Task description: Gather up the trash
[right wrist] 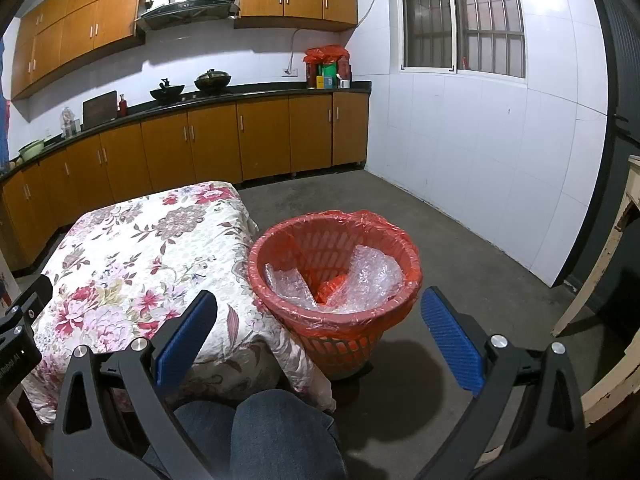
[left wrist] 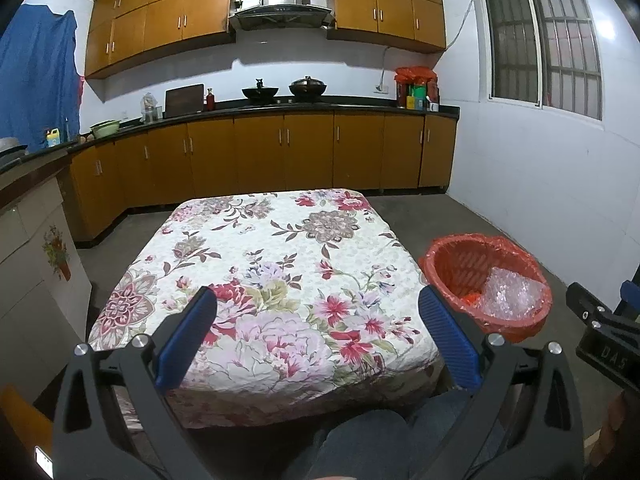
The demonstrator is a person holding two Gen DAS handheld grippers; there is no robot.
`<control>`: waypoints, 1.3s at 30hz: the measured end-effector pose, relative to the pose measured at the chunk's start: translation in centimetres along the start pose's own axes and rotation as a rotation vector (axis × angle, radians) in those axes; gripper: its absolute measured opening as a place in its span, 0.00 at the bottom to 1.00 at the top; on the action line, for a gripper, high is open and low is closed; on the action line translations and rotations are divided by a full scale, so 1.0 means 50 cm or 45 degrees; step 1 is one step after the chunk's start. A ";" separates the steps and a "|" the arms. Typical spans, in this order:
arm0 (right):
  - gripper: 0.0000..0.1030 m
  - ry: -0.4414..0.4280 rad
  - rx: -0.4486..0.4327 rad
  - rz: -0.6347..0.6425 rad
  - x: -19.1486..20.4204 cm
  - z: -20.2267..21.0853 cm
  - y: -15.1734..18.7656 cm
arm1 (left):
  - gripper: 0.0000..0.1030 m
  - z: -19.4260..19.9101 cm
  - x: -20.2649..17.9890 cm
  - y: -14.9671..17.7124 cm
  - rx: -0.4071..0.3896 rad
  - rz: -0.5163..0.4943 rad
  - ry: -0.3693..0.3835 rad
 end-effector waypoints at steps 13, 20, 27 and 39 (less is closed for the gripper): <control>0.98 -0.001 0.000 -0.002 0.002 0.001 0.001 | 0.96 0.006 0.002 -0.008 -0.016 0.010 -0.004; 0.98 -0.001 0.000 -0.002 0.002 0.001 0.001 | 0.96 0.006 0.001 -0.008 -0.016 0.012 -0.004; 0.98 0.000 0.000 -0.003 0.002 0.001 0.001 | 0.96 0.006 0.002 -0.008 -0.015 0.011 -0.004; 0.98 -0.001 0.003 -0.003 0.000 0.000 0.001 | 0.96 0.005 0.002 -0.008 -0.013 0.011 -0.004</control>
Point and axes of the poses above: each gripper's, at about its wrist camera, not at the fingertips, and z roughly against the way its jaws point, x to its left, y to its underside, the point moved 8 cm from there along -z, roughly the way its jaws point, and after that the axes turned 14 degrees about z, right-handed, at the moved point
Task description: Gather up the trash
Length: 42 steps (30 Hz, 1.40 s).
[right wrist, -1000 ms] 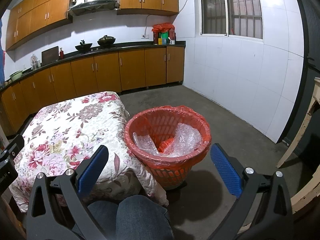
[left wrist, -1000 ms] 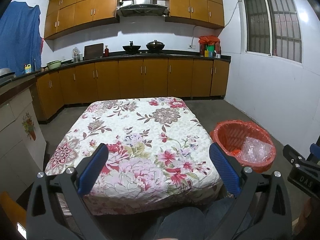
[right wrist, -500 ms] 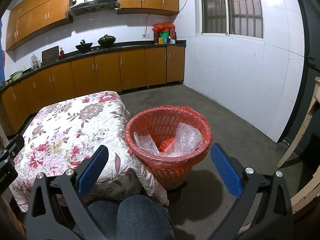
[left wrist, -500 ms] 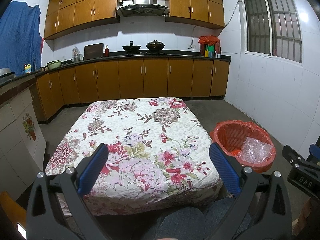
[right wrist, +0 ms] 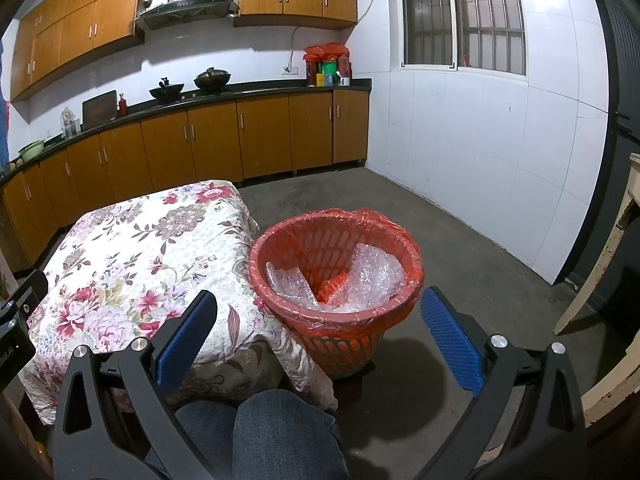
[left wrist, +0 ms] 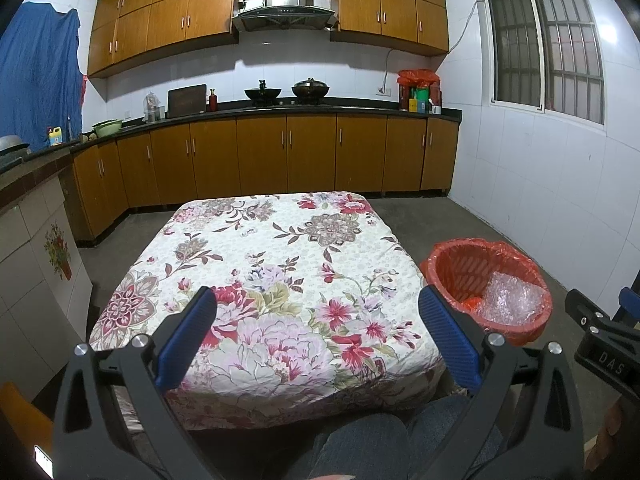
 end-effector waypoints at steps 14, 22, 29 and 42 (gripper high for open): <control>0.98 -0.001 0.004 0.000 -0.001 0.000 0.000 | 0.96 -0.010 0.005 0.011 0.017 0.004 -0.008; 0.98 -0.001 0.006 0.000 -0.001 0.000 0.000 | 0.96 -0.011 0.003 0.013 0.024 0.002 -0.002; 0.98 -0.002 0.007 0.000 -0.002 0.000 -0.001 | 0.96 -0.012 0.002 0.014 0.028 0.004 0.000; 0.98 -0.003 0.010 0.001 0.002 0.008 0.004 | 0.96 -0.019 0.009 0.018 0.035 0.009 -0.004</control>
Point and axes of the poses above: each gripper's, at about its wrist camera, not at the fingertips, and z roughly against the way its jaws point, x to its left, y to its underside, the point moved 8 cm from there along -z, roughly the way its jaws point, and after that the axes turned 14 degrees about z, right-handed, at the moved point
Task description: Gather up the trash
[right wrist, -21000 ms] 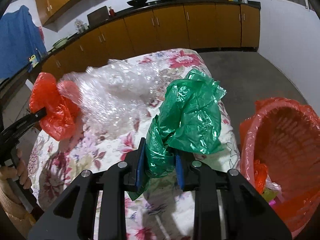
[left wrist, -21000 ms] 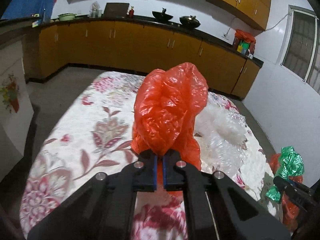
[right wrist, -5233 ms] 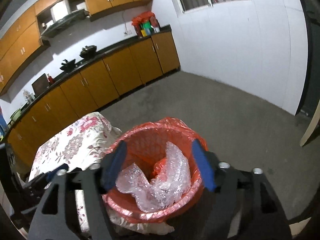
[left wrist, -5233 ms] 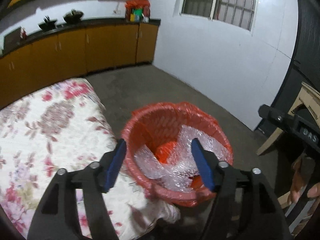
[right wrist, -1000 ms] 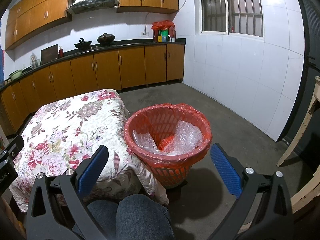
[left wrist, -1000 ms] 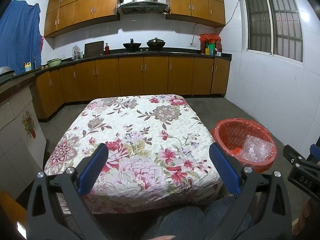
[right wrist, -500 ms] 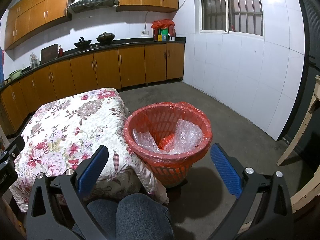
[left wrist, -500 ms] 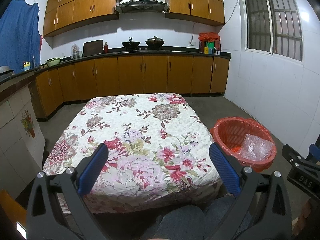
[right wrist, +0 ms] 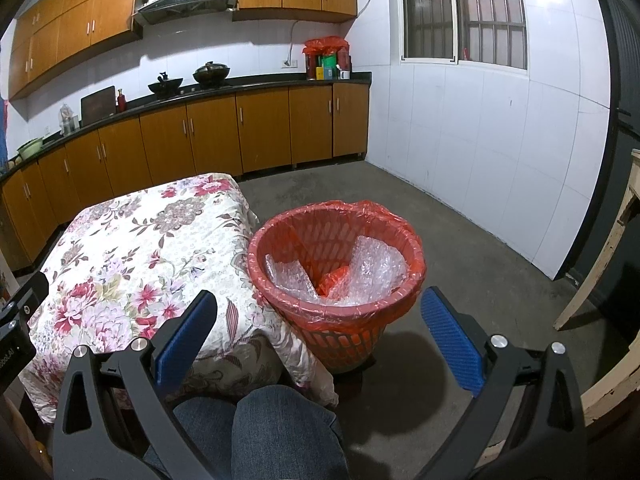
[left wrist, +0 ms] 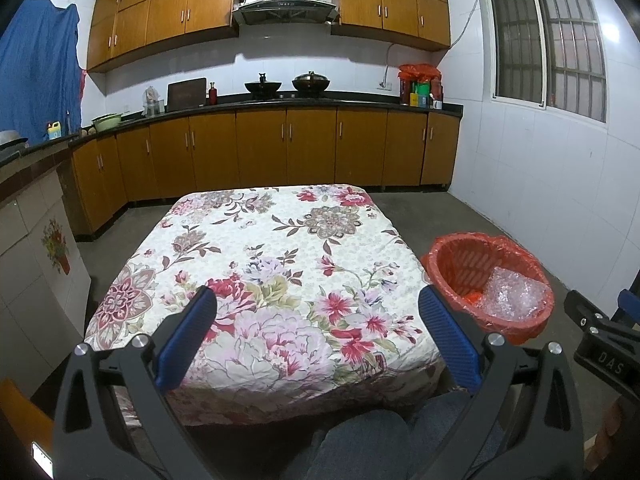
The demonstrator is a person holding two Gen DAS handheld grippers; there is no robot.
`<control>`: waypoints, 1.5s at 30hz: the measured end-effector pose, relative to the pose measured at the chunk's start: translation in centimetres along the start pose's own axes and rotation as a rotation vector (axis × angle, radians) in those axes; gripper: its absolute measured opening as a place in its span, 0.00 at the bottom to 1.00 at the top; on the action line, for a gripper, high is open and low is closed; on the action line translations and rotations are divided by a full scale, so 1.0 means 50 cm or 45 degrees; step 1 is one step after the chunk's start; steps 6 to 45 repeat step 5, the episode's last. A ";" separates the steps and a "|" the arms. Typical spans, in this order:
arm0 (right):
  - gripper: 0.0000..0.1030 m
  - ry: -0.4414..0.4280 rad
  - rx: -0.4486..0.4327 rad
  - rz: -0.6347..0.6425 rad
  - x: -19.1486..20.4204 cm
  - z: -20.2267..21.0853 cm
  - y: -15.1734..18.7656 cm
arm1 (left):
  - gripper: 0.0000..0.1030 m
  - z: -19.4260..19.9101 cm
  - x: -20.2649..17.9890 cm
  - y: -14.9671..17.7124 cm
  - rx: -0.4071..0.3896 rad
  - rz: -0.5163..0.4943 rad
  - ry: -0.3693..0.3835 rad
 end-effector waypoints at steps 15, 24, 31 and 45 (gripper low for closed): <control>0.98 -0.001 0.001 0.000 -0.003 -0.003 -0.002 | 0.96 -0.002 0.002 -0.003 0.004 0.001 0.004; 0.98 -0.001 0.001 0.000 -0.003 -0.003 -0.002 | 0.96 -0.002 0.002 -0.003 0.004 0.001 0.004; 0.98 -0.001 0.001 0.000 -0.003 -0.003 -0.002 | 0.96 -0.002 0.002 -0.003 0.004 0.001 0.004; 0.98 -0.001 0.001 0.000 -0.003 -0.003 -0.002 | 0.96 -0.002 0.002 -0.003 0.004 0.001 0.004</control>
Point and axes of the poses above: each gripper's, at about its wrist camera, not at the fingertips, and z roughly against the way its jaws point, x to its left, y to its underside, the point moved 8 cm from there along -z, roughly the way its jaws point, and after that the axes turned 14 degrees about z, right-handed, at the moved point
